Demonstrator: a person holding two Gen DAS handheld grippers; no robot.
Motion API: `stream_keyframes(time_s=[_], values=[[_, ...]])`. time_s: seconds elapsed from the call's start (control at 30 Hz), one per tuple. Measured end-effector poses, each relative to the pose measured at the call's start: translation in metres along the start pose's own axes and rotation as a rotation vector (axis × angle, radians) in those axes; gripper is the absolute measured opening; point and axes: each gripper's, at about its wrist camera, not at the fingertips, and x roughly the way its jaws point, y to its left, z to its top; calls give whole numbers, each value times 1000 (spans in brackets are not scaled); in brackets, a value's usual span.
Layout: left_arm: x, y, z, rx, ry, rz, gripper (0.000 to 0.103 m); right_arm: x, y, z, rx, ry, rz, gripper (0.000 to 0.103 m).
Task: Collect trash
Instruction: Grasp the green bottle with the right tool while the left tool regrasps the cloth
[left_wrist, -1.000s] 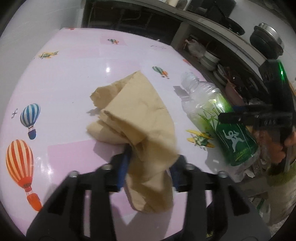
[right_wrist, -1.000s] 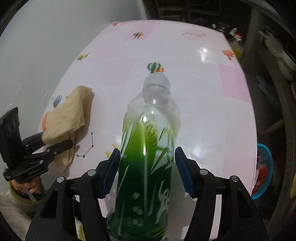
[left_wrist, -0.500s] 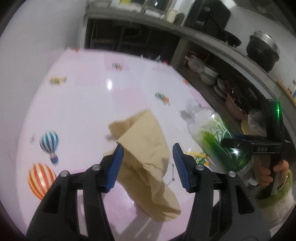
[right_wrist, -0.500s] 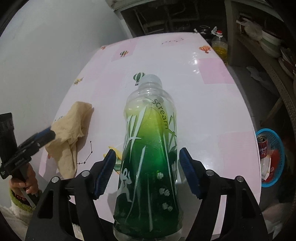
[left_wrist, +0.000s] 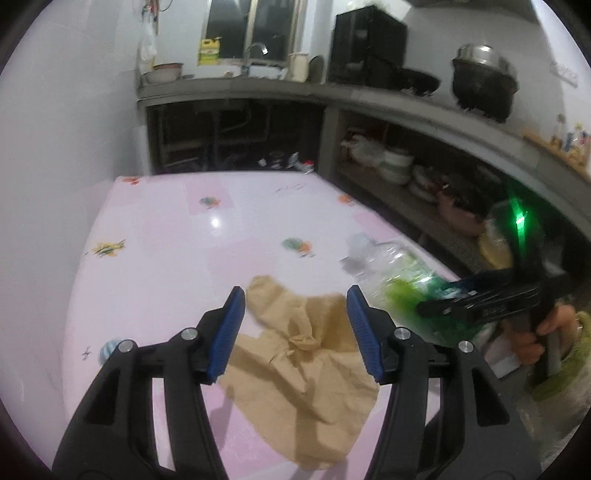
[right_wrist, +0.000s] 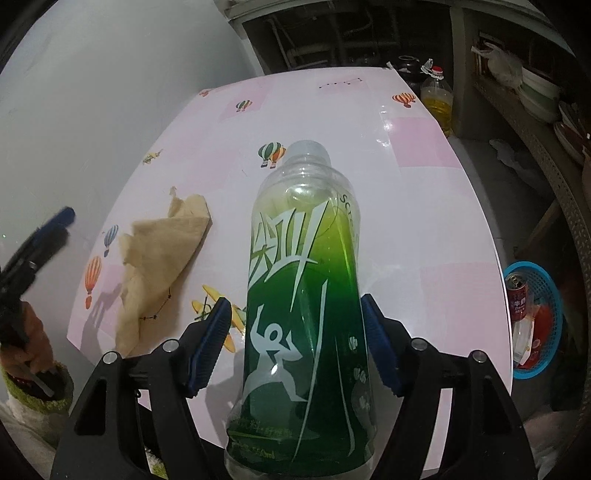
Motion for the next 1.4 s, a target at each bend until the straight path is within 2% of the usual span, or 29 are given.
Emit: stream_keyframes(time_s=[0.07, 0.2, 0.27, 0.33, 0.5, 0.57, 0.67, 0.77, 0.83, 0.9, 1.1, 1.3, 1.4], values=[[6, -6, 1, 25, 18, -28, 54, 1, 1, -1, -1, -2, -2, 69], [27, -16, -7, 60, 111, 7, 54, 0, 1, -2, 8, -8, -1, 69], [35, -8, -17, 28, 181, 15, 56, 0, 0, -3, 9, -8, 3, 69], [40, 5, -28, -35, 245, 26, 68, 0, 1, -4, 7, -7, 5, 69], [42, 36, -61, -217, 370, 0, 68, 1, 4, -3, 5, -7, 15, 69], [46, 40, -72, -258, 401, -18, 68, 1, 4, -3, 3, -8, 15, 69], [47, 29, -75, -206, 380, -10, 63, 1, 6, -3, 2, -8, 12, 69], [52, 14, -74, -127, 366, 33, 43, 1, 6, -3, 6, -12, 13, 69], [56, 5, -72, -85, 367, 51, 14, 1, 6, -3, 11, -12, 12, 69], [53, 4, -67, -102, 351, 13, 7, 2, 6, -4, 9, -12, 7, 69], [31, -6, -36, -32, 240, -13, 5, 2, 15, -5, -33, -7, -11, 61], [14, -9, -8, -4, 192, -79, 5, 1, 15, -7, -36, -12, -18, 60], [11, -9, -7, -3, 202, -96, 5, -2, 17, -8, -43, -25, -28, 60]])
